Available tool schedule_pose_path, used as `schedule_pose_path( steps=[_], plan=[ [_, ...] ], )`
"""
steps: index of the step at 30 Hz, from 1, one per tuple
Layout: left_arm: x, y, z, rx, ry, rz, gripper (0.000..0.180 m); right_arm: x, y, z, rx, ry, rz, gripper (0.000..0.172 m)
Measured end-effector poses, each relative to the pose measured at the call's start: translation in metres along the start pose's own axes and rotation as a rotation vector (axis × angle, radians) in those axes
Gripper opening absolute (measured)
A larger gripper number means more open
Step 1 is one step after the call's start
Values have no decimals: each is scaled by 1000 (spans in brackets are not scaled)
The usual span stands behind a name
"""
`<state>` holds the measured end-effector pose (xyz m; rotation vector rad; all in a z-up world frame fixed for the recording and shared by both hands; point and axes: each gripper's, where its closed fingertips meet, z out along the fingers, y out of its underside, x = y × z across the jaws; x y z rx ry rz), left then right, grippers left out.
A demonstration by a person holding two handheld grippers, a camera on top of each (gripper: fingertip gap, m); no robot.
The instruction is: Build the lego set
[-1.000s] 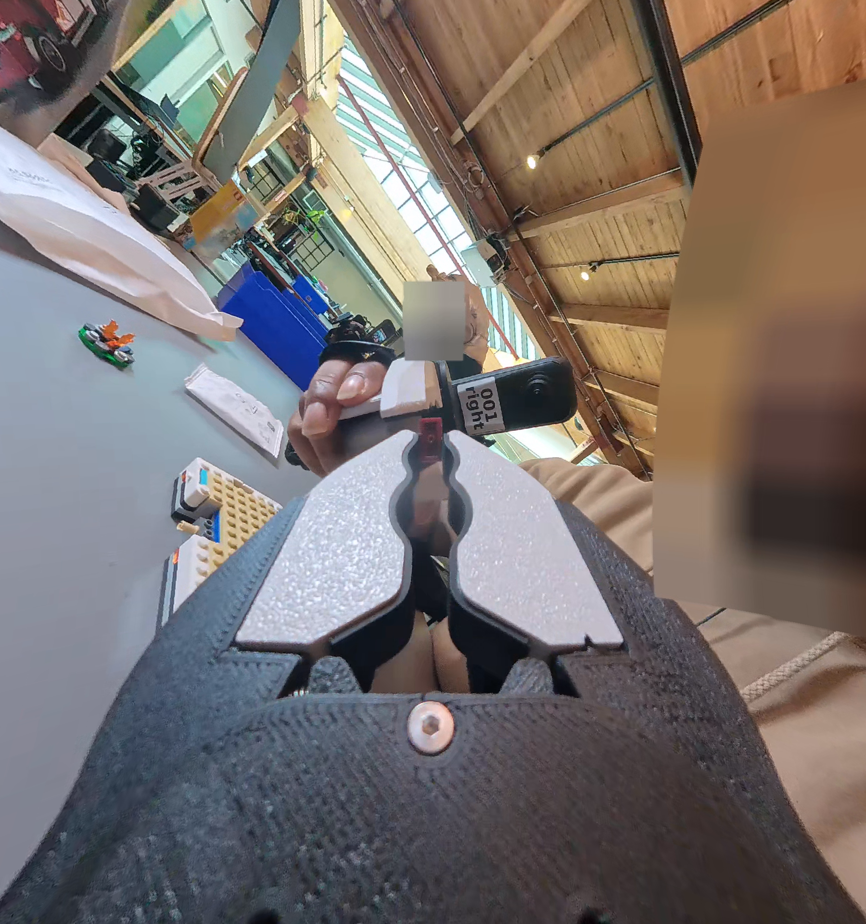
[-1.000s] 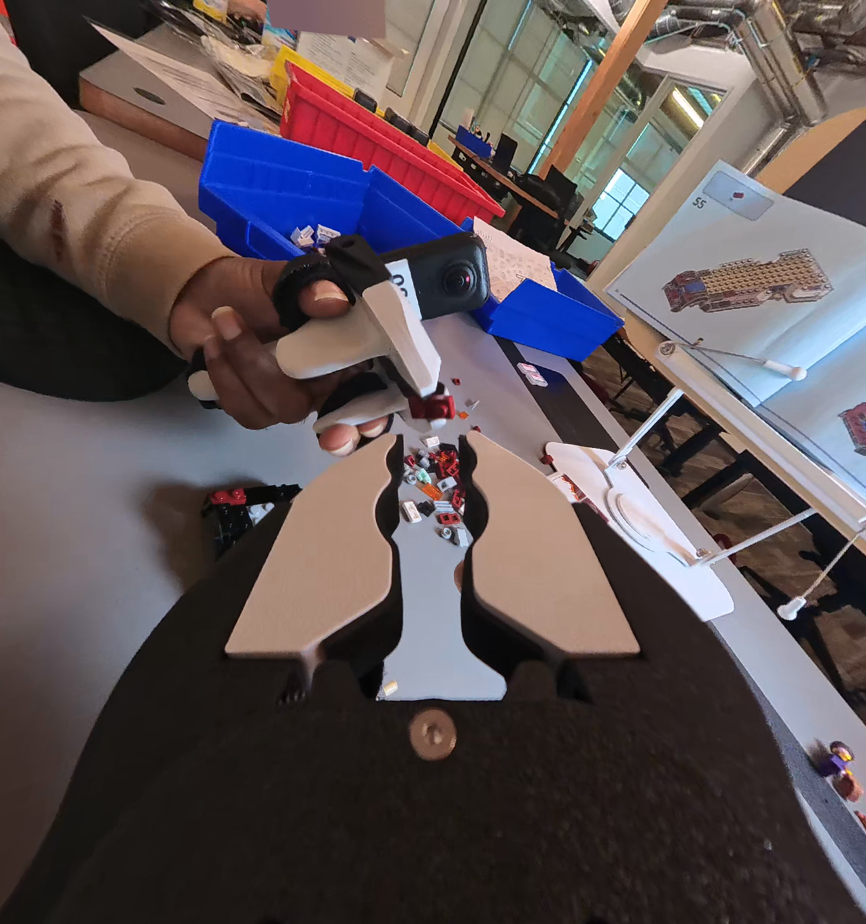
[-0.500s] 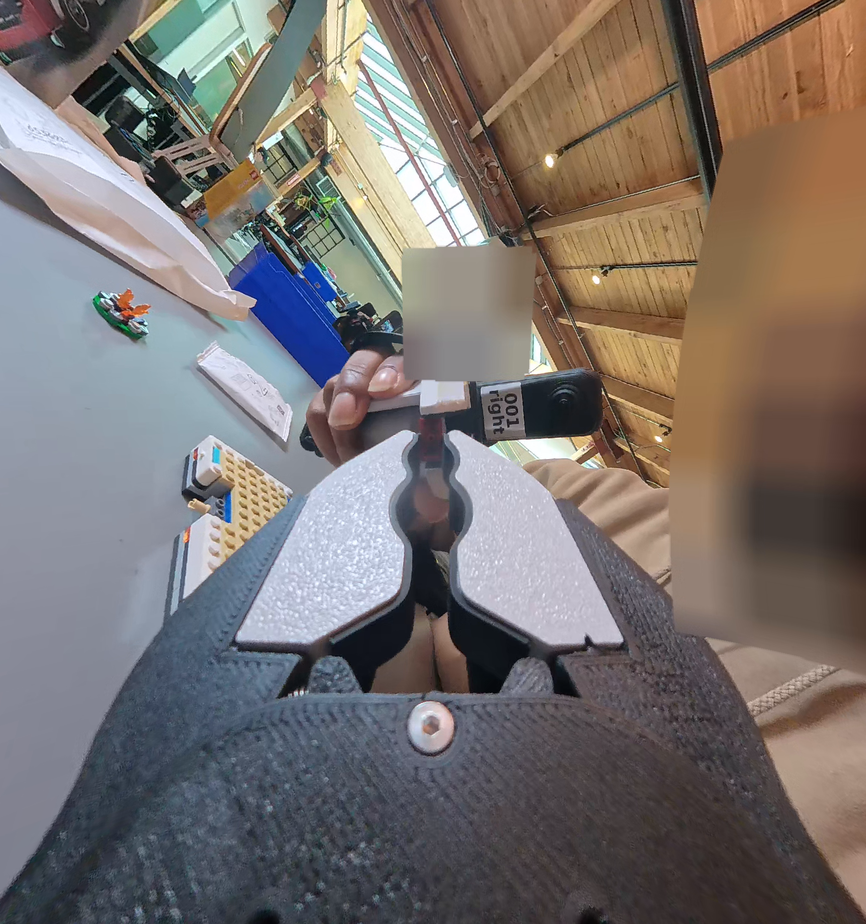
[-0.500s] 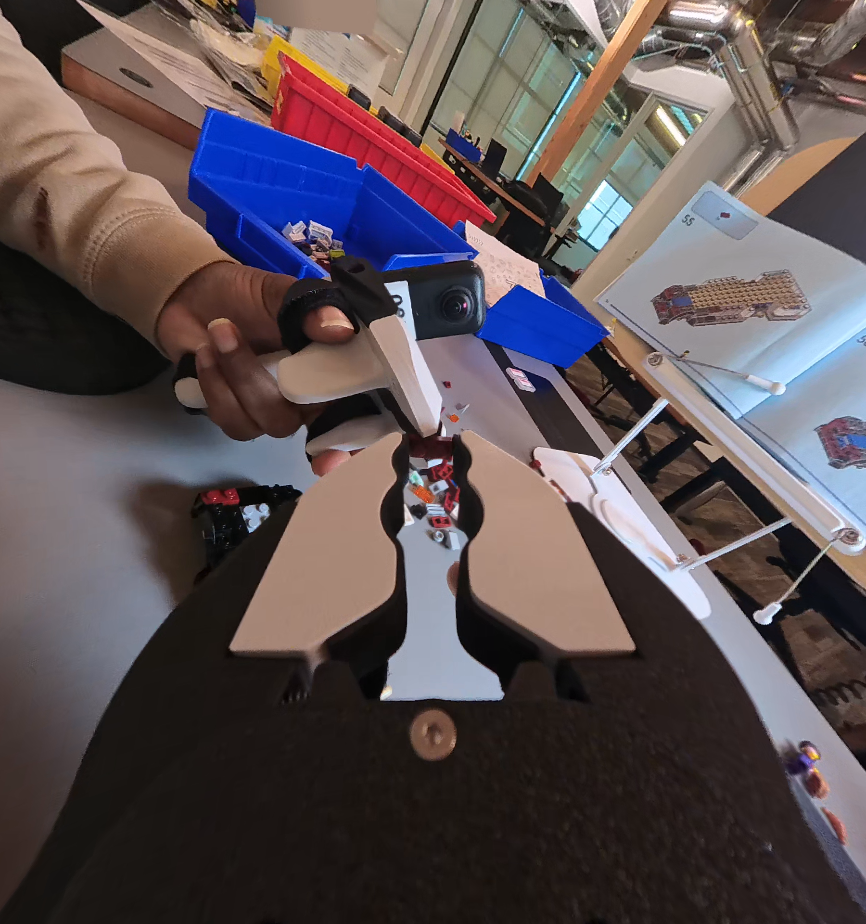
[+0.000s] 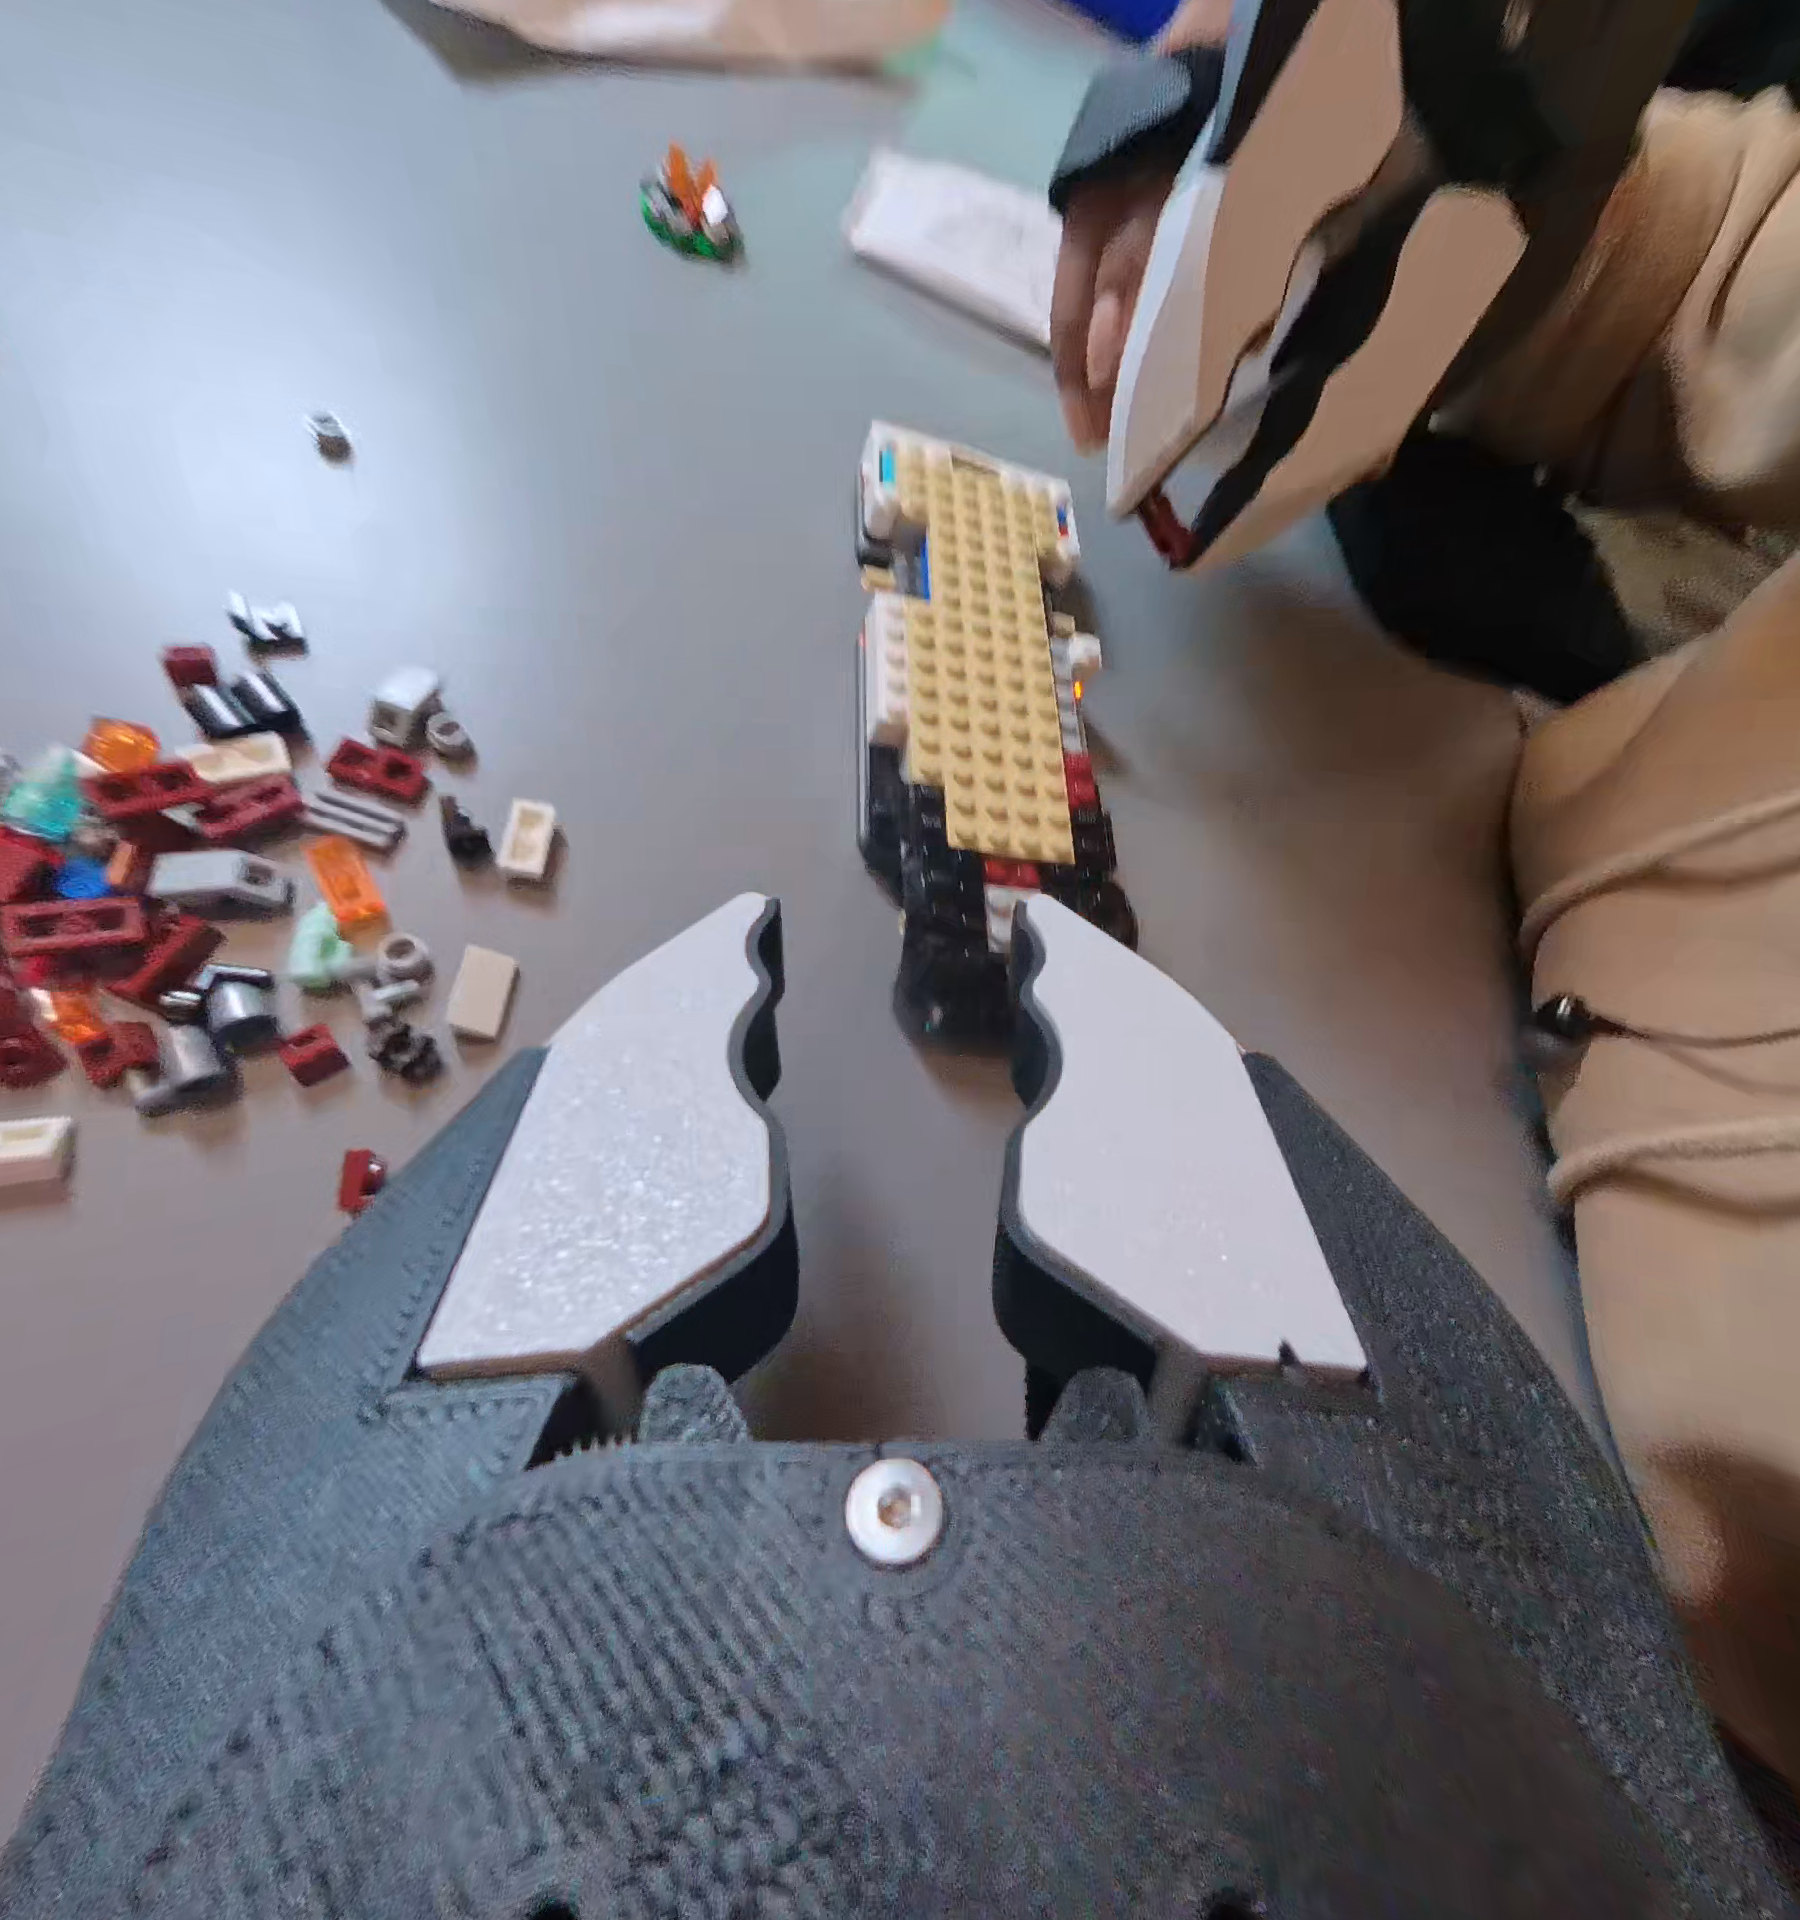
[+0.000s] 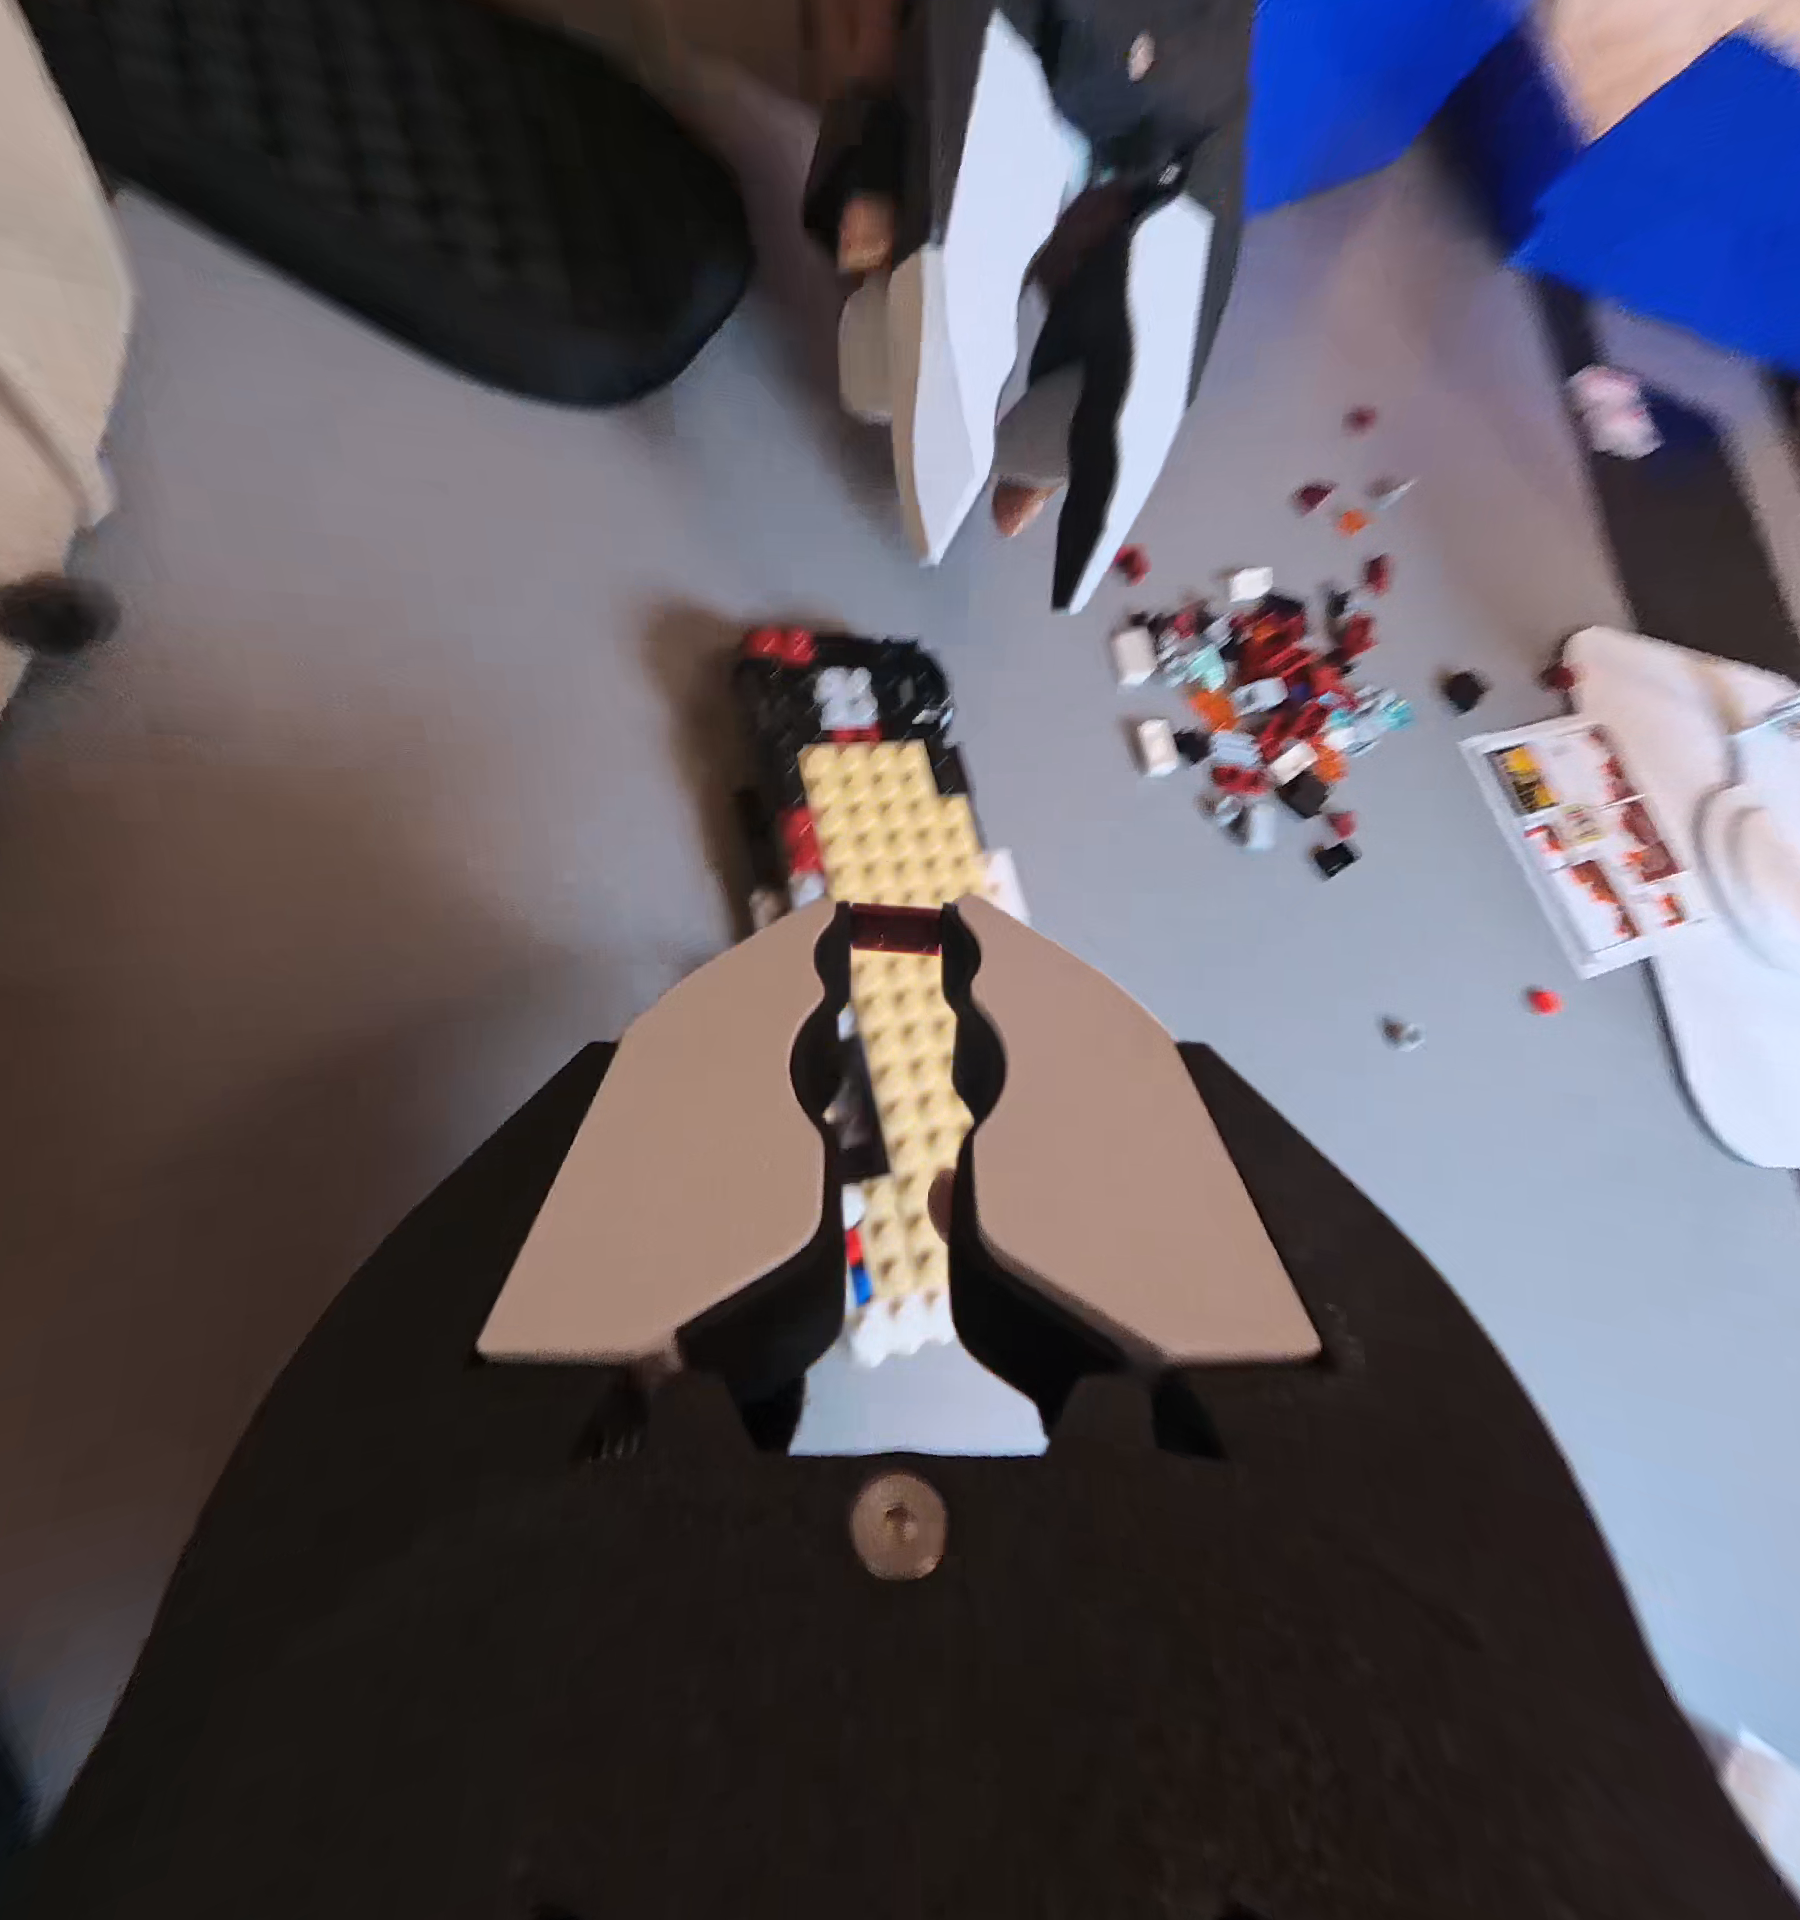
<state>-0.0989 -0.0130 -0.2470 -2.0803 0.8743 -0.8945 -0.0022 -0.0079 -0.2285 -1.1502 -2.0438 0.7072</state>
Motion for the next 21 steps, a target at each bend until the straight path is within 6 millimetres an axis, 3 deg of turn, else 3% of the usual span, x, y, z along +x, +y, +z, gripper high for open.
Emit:
schedule_pose_path(
  steps=[4,7,12,17,19,21],
  plan=[
    [6,26,12,-158,-16,102,43,-24,30,-7,-180,-65,11,16],
    [16,30,20,-192,-8,151,35,-25,50,-7,-275,-53,38,16],
    [32,28,33,-186,-18,223,31,-2,64,-5,-328,21,38,16],
    [44,21,50,-151,-38,277,30,36,73,3,-347,80,39,16],
    [44,21,51,-160,-45,291,31,42,68,3,-336,53,42,16],
    [44,19,47,-139,-48,291,28,39,48,1,-289,26,14,16]
  ],
)
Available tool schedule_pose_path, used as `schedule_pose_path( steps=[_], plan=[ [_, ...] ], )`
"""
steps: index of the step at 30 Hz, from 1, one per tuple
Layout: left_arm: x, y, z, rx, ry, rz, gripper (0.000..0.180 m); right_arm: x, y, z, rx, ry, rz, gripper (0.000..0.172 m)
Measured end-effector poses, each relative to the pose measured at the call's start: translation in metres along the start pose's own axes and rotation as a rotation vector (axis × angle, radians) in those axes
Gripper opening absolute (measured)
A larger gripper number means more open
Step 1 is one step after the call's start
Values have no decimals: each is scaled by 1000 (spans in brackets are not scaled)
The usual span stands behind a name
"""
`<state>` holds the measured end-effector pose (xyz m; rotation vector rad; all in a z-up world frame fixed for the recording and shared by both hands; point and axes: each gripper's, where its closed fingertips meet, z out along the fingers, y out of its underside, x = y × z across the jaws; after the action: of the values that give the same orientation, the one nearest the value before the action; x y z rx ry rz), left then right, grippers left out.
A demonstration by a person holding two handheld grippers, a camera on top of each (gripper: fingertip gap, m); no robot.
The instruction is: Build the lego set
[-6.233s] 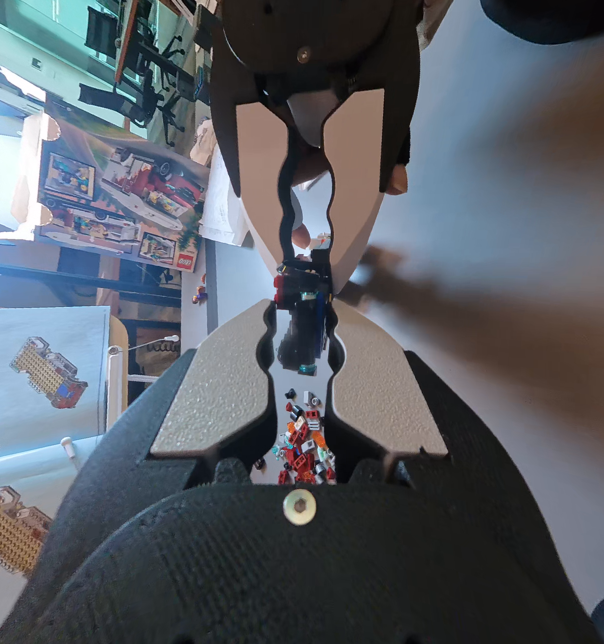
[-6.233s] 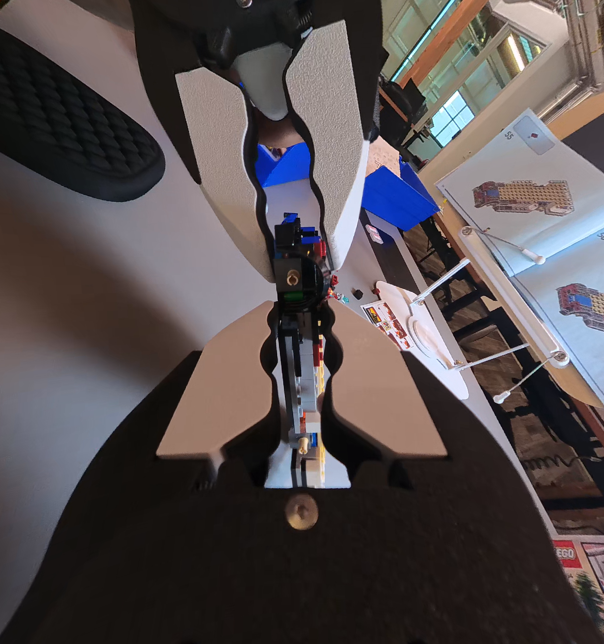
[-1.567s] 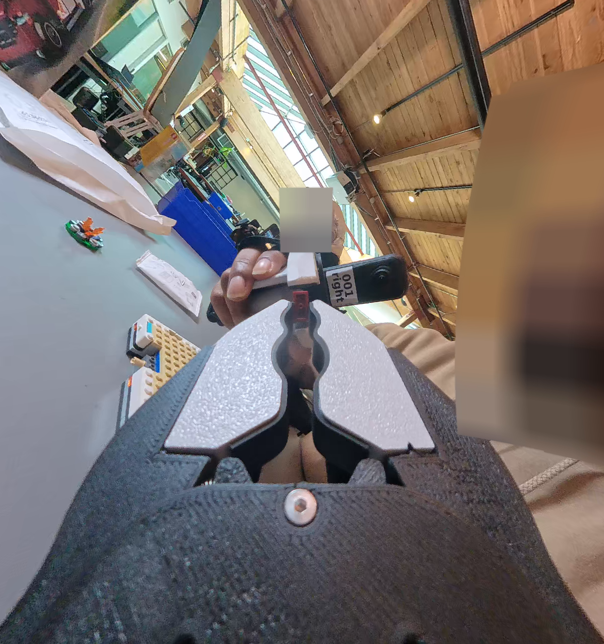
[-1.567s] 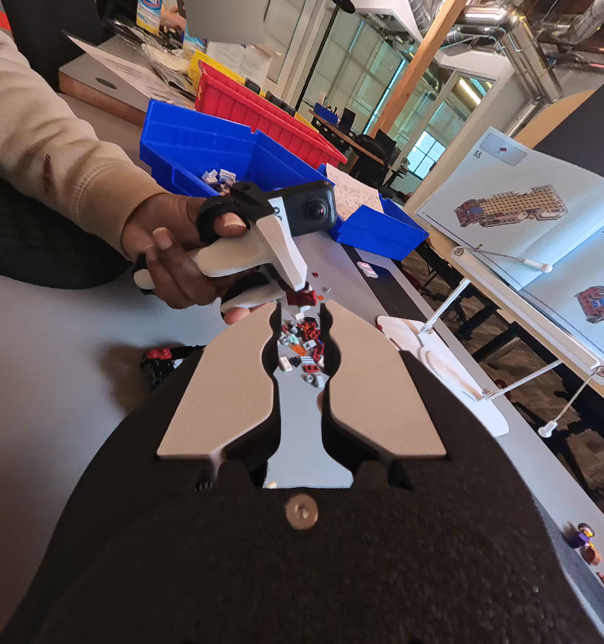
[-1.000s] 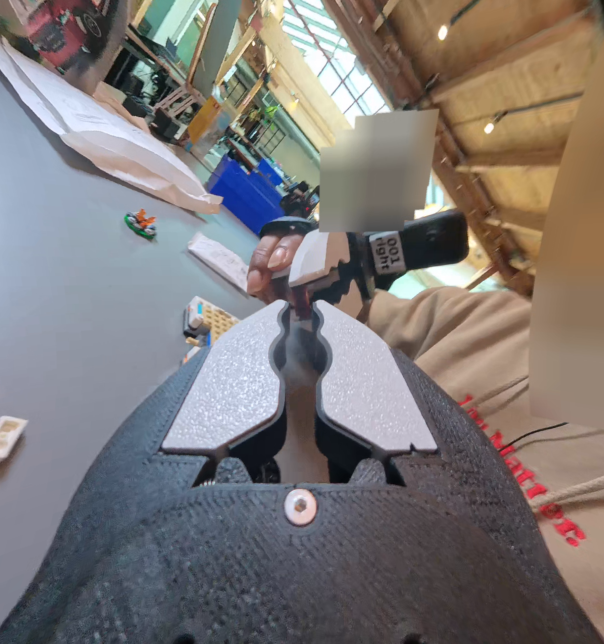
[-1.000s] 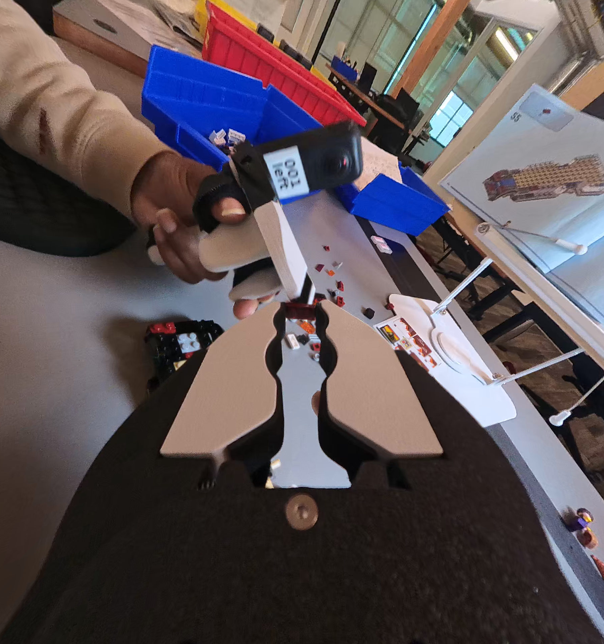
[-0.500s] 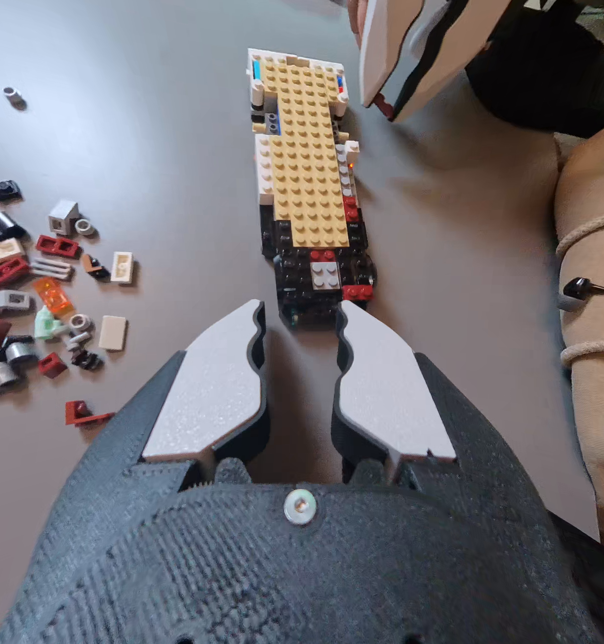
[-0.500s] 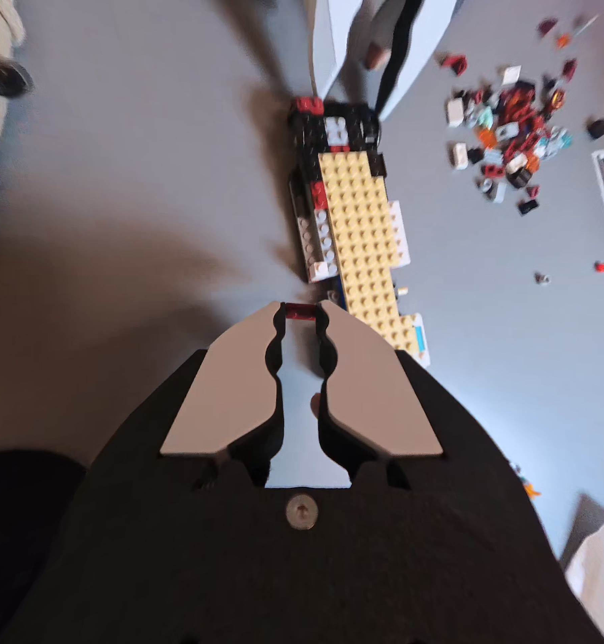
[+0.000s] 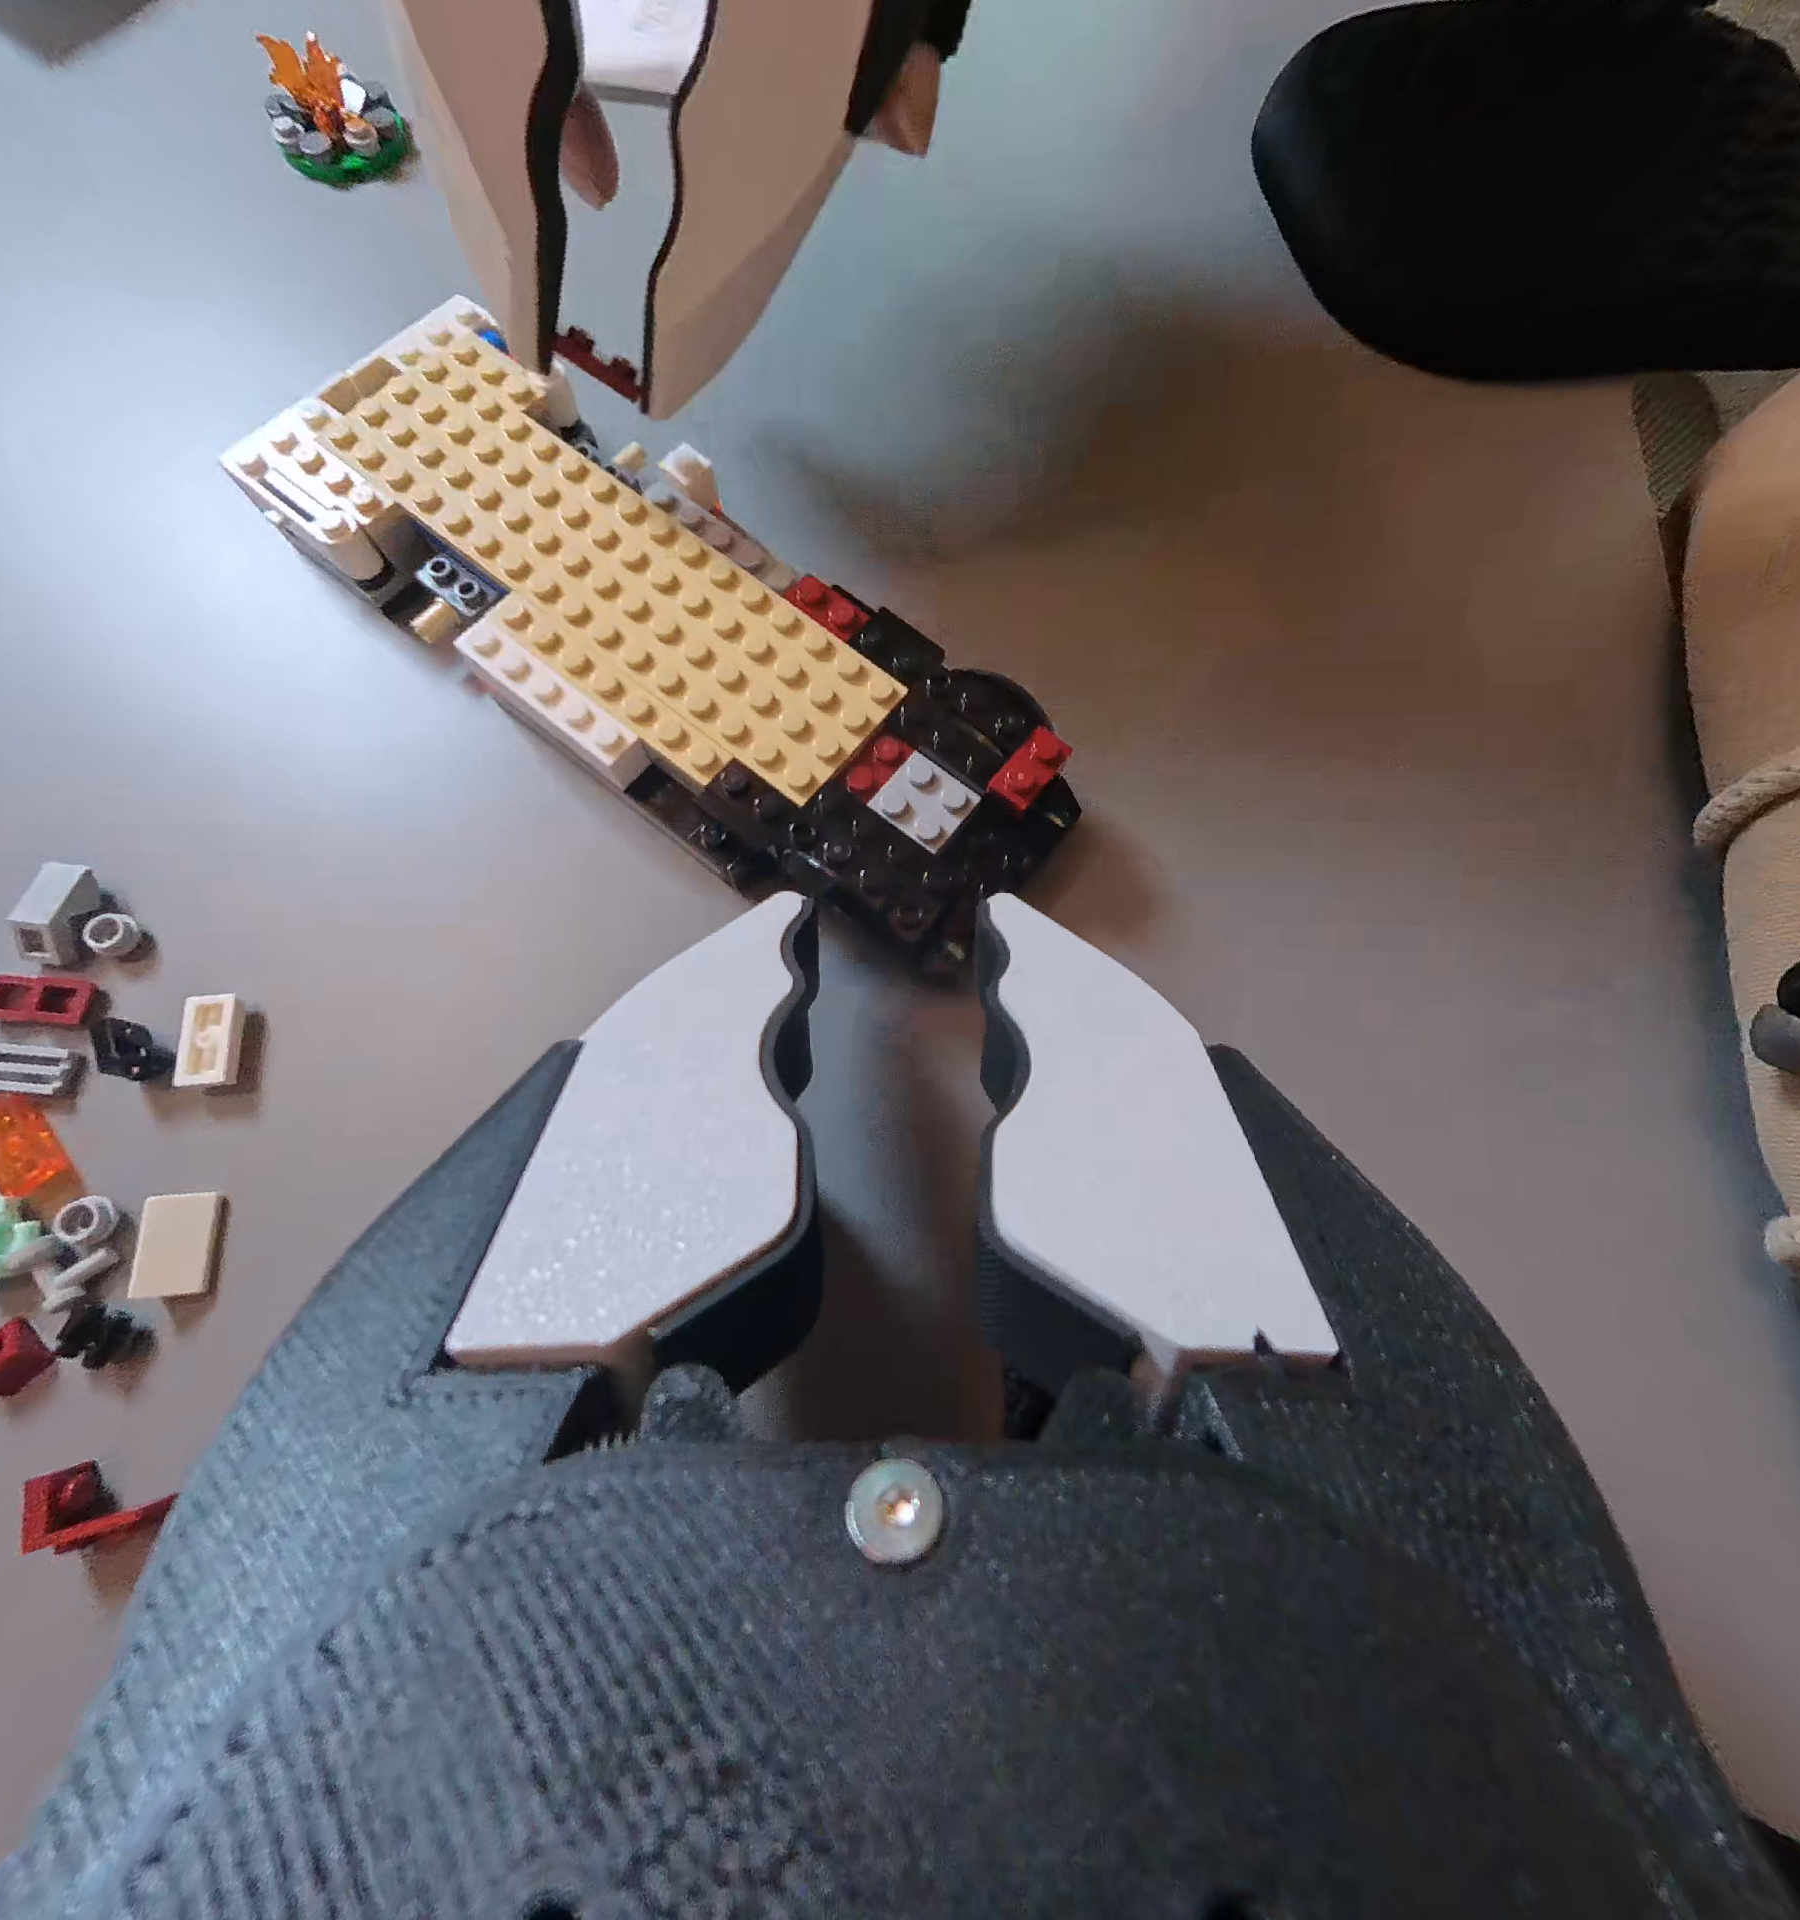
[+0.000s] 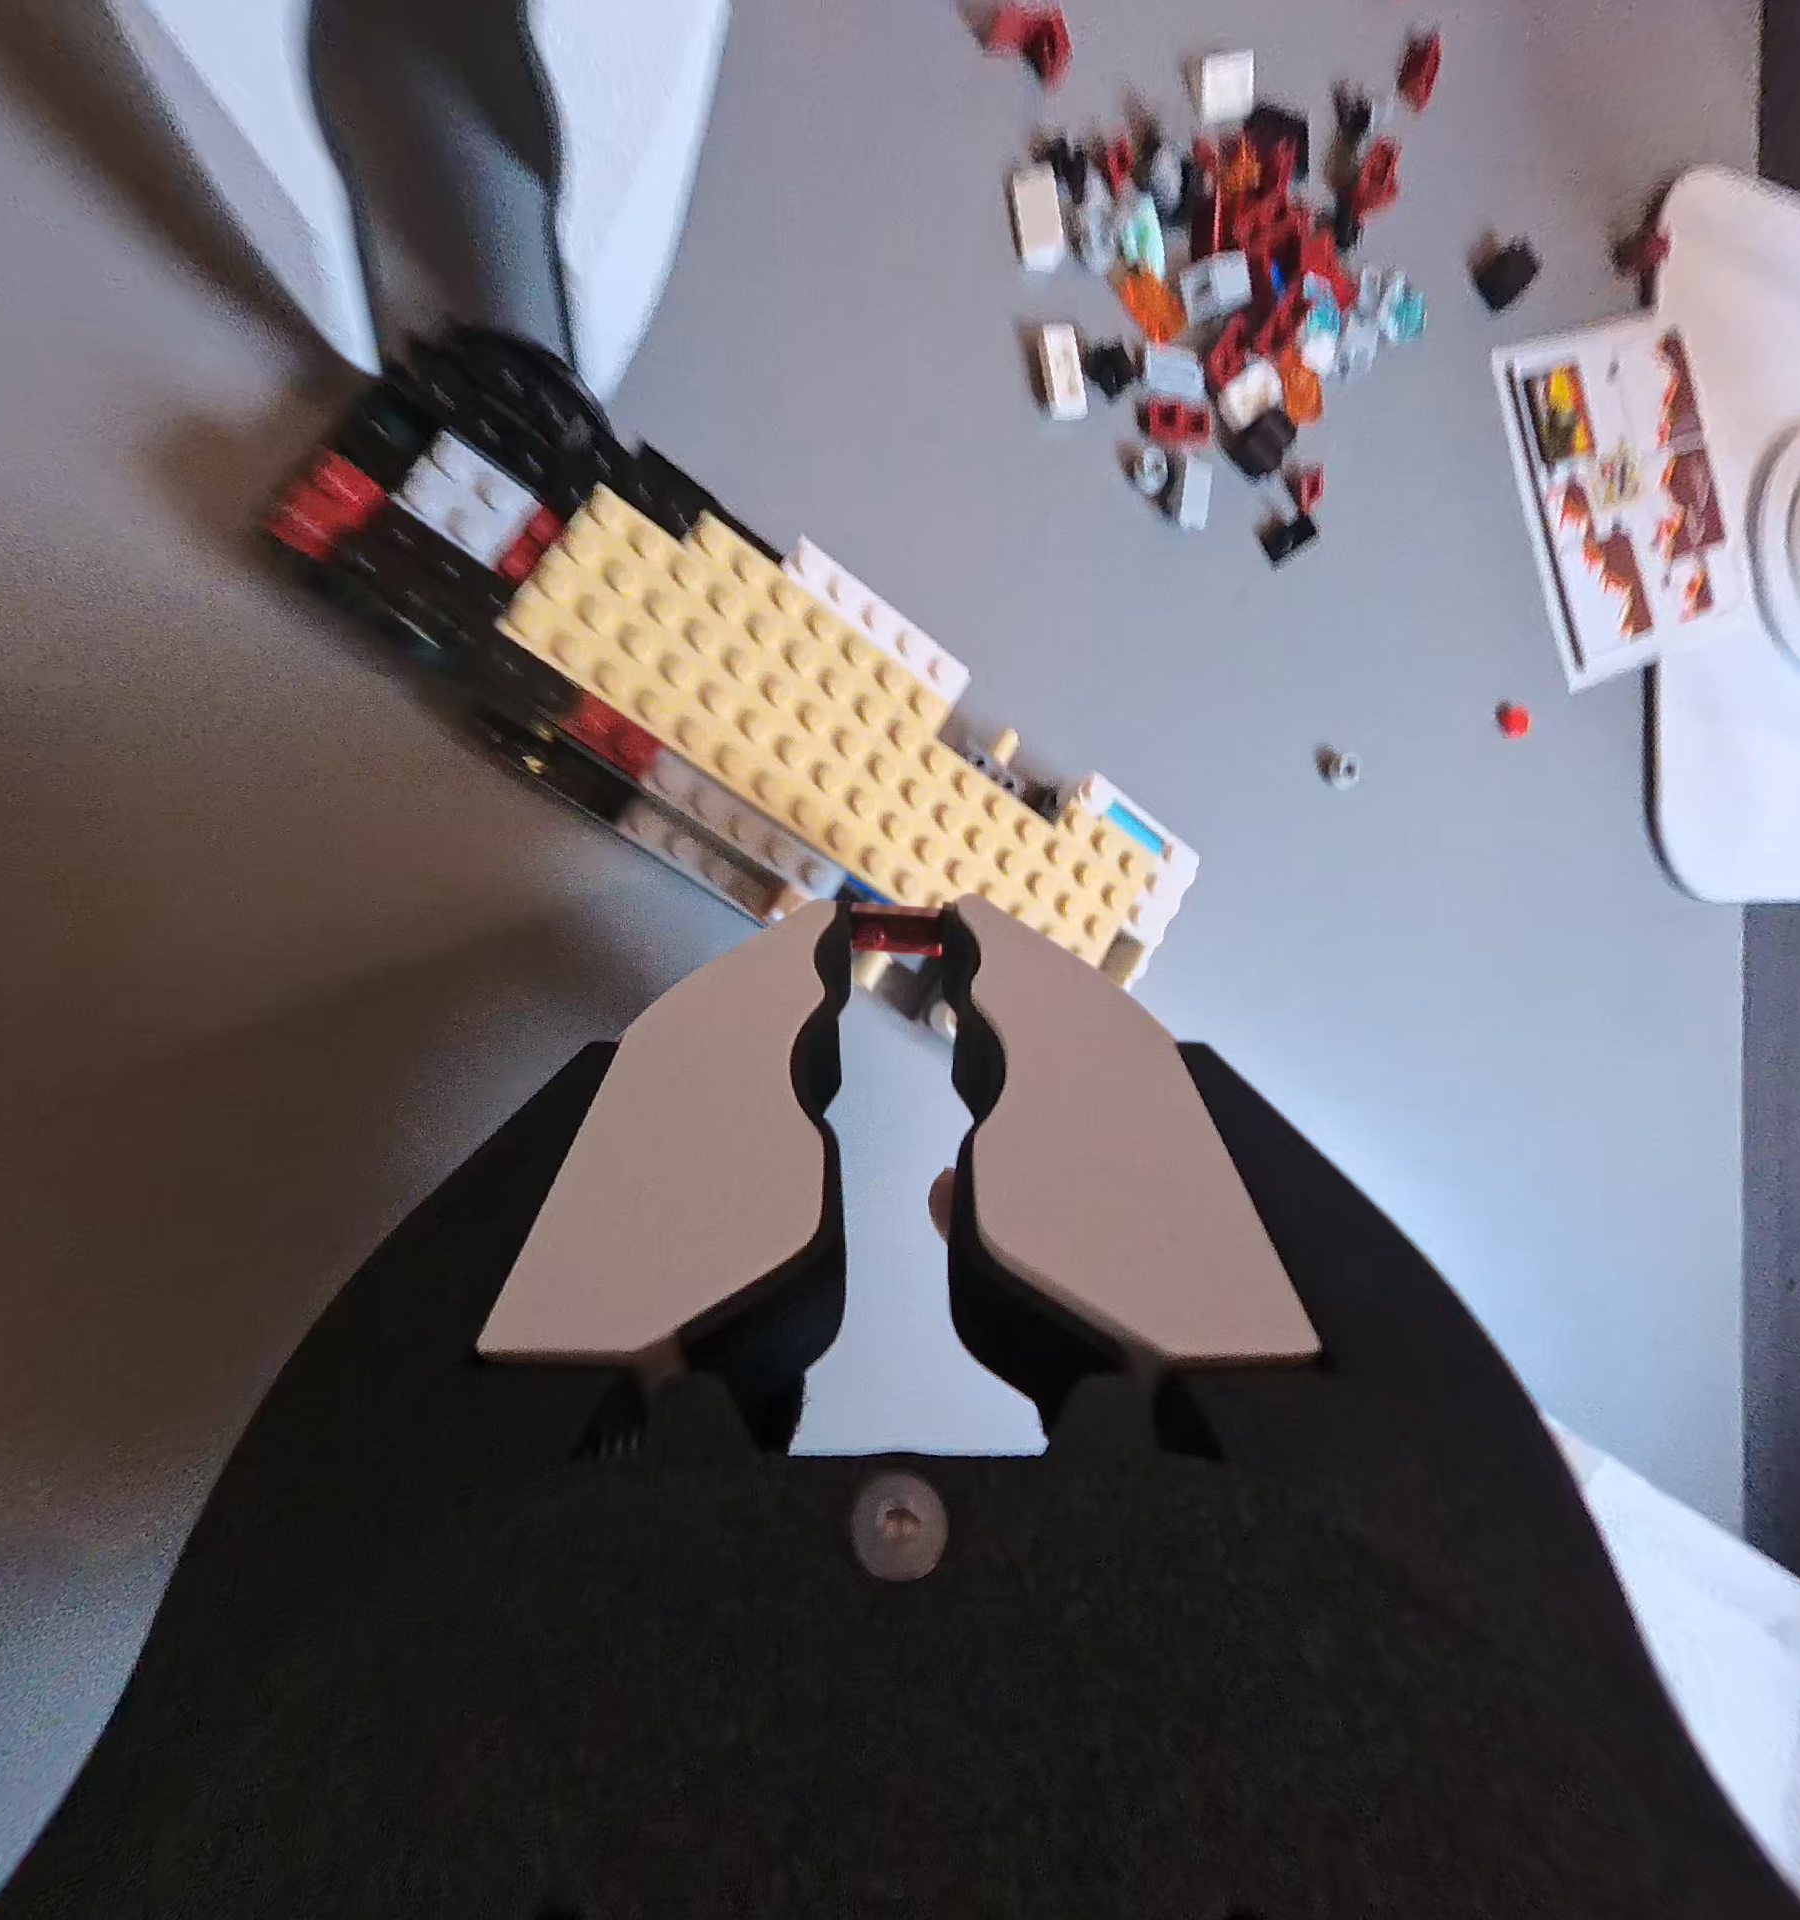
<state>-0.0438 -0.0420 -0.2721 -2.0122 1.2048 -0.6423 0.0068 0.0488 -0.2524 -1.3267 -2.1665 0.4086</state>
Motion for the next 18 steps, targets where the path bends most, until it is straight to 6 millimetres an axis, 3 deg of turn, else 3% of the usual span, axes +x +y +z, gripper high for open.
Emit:
schedule_pose_path(
  steps=[4,8,18],
  plan=[
    [-3,0,-3,17,-2,-10,28,-34,-41,-6,87,-142,-84,17],
    [-4,5,-2,6,-8,-7,27,-62,-64,7,82,-252,-185,16],
    [-3,7,-3,10,-12,1,24,-70,-82,34,-7,-366,-340,17]
  ],
)
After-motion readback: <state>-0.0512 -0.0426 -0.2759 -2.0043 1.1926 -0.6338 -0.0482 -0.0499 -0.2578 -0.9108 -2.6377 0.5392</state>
